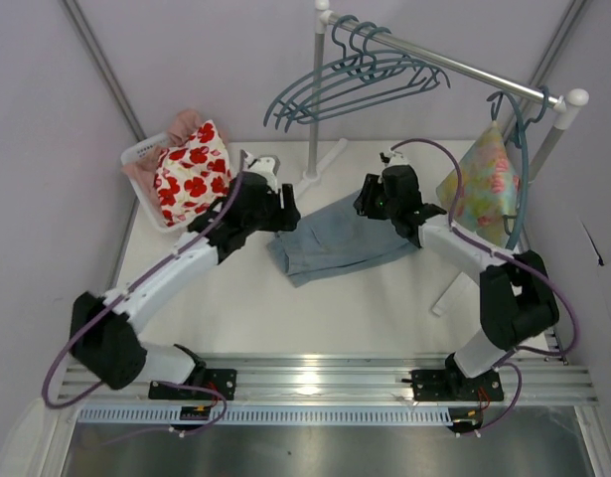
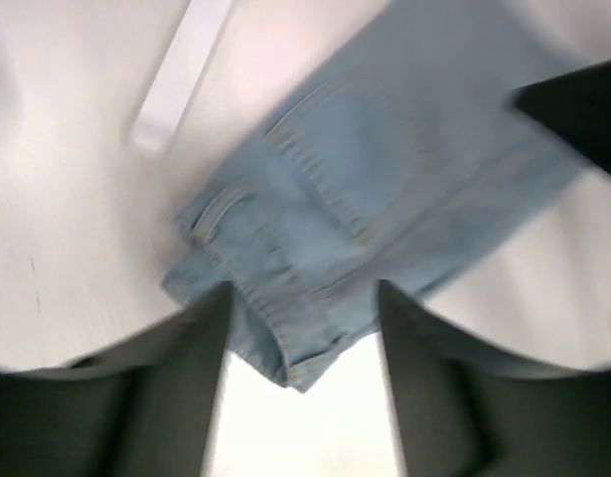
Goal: Place the skirt on the hanger
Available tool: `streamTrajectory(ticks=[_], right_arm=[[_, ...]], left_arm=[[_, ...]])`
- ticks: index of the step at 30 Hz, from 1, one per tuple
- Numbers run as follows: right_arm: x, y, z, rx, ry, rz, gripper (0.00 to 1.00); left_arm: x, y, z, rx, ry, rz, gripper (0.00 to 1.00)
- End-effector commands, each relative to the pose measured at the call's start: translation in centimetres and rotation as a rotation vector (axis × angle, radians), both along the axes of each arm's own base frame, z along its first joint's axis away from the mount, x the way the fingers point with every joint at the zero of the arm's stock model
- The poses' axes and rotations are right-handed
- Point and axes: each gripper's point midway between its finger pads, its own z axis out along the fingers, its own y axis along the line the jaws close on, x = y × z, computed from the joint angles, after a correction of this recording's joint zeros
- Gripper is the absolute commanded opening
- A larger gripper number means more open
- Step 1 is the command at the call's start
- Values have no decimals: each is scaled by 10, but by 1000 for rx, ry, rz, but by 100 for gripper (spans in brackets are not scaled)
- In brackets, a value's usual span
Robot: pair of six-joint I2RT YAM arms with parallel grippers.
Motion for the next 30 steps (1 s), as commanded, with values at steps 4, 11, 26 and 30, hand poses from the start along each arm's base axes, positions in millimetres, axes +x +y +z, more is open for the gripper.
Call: streamTrajectory(ticks=[4,11,26,30], right_arm=[[-42,40,96,78,-179,198,55],[-86,72,181,123,-292,280,77],[-46,37,344,449,-520,5,82],[-16,43,355,529,-519,-80,77]], left_arm=[[-27,-18,126,-186,-324,-278,96],[-42,0,230,-244,-640,-268,99],[-2,-9,293,-23,-750,-365,98],[1,5,276,-52,-723,-335,99]])
